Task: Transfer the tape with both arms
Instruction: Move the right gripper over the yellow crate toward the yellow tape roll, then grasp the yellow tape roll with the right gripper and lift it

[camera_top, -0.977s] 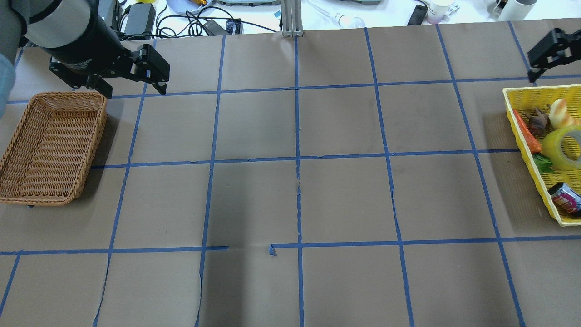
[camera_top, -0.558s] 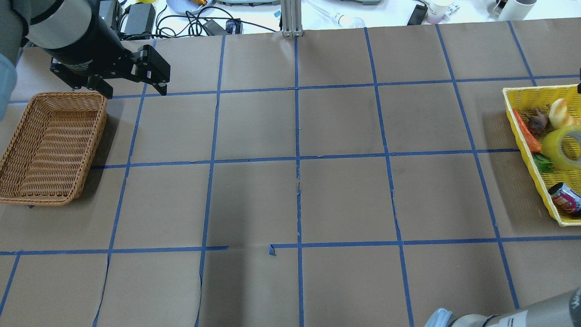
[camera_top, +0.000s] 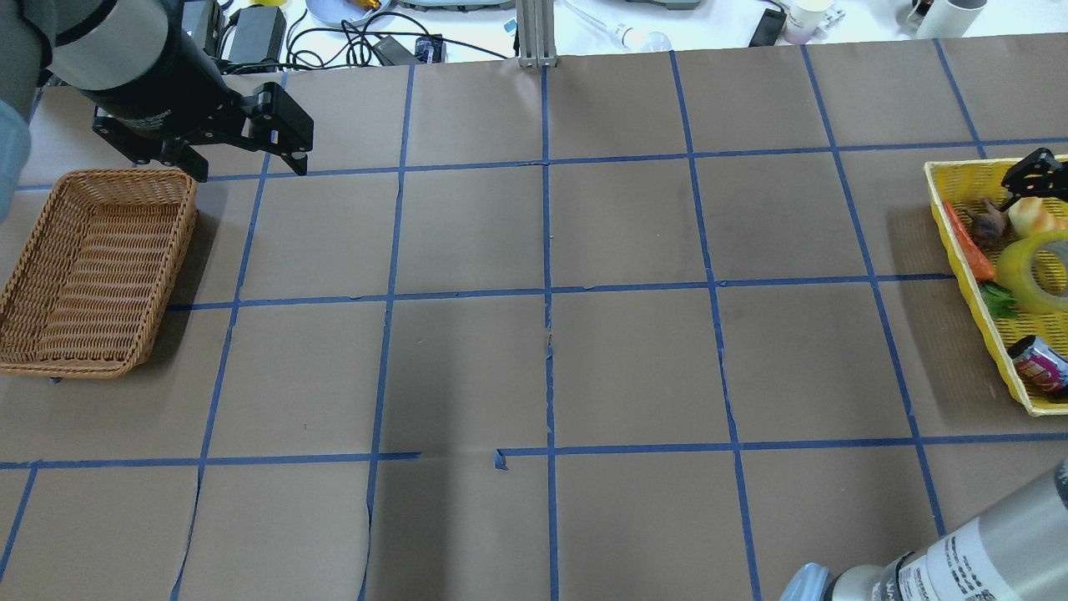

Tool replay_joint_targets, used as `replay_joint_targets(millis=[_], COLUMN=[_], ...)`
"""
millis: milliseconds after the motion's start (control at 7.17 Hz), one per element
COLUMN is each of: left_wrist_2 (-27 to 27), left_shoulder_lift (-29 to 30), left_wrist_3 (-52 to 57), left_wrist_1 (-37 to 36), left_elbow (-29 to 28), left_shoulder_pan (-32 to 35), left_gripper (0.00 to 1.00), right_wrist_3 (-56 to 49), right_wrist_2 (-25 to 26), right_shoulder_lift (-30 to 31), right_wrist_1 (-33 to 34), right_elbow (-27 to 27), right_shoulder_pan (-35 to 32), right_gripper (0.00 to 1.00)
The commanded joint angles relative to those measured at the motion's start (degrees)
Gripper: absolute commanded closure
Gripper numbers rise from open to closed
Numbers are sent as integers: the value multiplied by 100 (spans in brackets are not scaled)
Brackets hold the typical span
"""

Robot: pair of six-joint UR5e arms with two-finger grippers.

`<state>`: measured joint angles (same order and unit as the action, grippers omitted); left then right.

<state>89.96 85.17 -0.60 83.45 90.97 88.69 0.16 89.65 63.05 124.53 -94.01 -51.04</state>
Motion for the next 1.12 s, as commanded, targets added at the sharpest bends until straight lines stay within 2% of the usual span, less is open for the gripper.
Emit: replay_joint_targets(millis=[0, 140, 419, 698, 837, 977], left_wrist_2=[-5, 4, 4, -5, 4, 4], left_shoulder_lift=[0, 0, 0, 0, 0, -9], left_wrist_3=[7, 7, 7, -2, 16, 7], left_wrist_1=[-4, 5, 5, -4, 5, -4], left_elbow=[0, 0, 0, 0, 0, 0], left_shoulder_pan=[-1, -9, 0, -1, -9, -1], left_gripper=[0, 0, 0, 0, 0, 0], right_wrist_3=[19, 19, 28, -504, -648, -649], right_wrist_2=[0, 0, 9, 61, 71, 97], right_shoulder_lift=[-126, -135, -83, -83, -74, 5], right_wrist_1=[194, 186, 150, 168, 159, 116], right_elbow=[-153, -153, -153, -144, -144, -135], right_shoulder_pan=[-12, -12, -12, -12, -12, -20], right_gripper=[4, 7, 7, 91, 100, 100])
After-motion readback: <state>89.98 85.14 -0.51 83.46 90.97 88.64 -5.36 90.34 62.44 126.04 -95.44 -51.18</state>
